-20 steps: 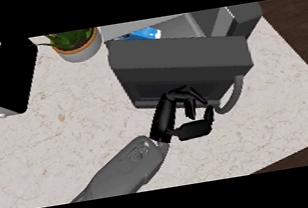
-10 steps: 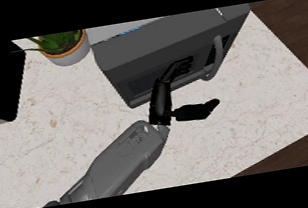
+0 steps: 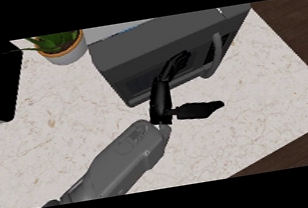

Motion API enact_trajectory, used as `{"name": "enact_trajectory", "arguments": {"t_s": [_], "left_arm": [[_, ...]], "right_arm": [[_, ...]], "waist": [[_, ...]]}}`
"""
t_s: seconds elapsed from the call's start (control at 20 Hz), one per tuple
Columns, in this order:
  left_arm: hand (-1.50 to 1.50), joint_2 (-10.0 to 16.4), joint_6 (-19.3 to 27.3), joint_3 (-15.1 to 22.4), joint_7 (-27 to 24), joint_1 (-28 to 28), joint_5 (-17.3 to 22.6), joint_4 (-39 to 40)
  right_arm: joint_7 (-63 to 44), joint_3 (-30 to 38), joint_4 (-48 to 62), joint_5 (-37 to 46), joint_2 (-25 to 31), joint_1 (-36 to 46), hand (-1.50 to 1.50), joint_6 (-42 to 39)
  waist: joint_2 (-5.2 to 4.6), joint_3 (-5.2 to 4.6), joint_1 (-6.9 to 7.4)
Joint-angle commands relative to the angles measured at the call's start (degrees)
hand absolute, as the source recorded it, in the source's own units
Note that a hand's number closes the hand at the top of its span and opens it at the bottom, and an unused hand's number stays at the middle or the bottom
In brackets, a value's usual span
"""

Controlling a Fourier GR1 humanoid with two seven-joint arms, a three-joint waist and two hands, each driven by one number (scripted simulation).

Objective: Pick up the milk, place it into the microwave and close the microwave

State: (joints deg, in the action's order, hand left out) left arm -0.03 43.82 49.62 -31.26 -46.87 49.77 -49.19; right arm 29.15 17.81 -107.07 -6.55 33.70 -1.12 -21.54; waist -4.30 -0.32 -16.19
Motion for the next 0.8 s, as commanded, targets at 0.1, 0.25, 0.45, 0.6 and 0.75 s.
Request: {"name": "enact_trajectory", "arguments": {"t_s": [0.1,0.25,0.45,0.6,0.75], "left_arm": [[-1.5,0.03,1.71,-3.29,-1.53,-3.46,3.65,3.43],[-1.5,0.03,1.0,-2.98,-2.1,-4.5,4.41,4.27],[-1.5,0.03,1.21,-2.48,-3.29,-4.87,5.98,4.31],[-1.5,0.03,0.66,-2.29,-4.3,-4.8,6.94,4.85],[-1.5,0.03,0.3,-1.47,-4.96,-4.97,7.22,3.74]], "right_arm": [[-0.22,0.41,0.92,1.02,0.91,1.6,1.5,0.51],[-0.47,0.09,1.14,1.36,1.33,3.29,1.5,0.75],[-1.18,0.13,1.77,1.36,1.97,5.05,1.5,0.88],[-1.08,0.61,2.93,1.21,2.15,5.38,1.5,0.86],[-2.54,-3.94,6.34,-9.43,-5.42,5.35,-1.5,-2.45]], "waist": [[-0.64,0.1,-0.52],[-1.16,0.08,-0.15],[-1.12,0.05,-0.19],[-1.17,0.15,-0.6],[-2.0,0.55,1.02]]}}
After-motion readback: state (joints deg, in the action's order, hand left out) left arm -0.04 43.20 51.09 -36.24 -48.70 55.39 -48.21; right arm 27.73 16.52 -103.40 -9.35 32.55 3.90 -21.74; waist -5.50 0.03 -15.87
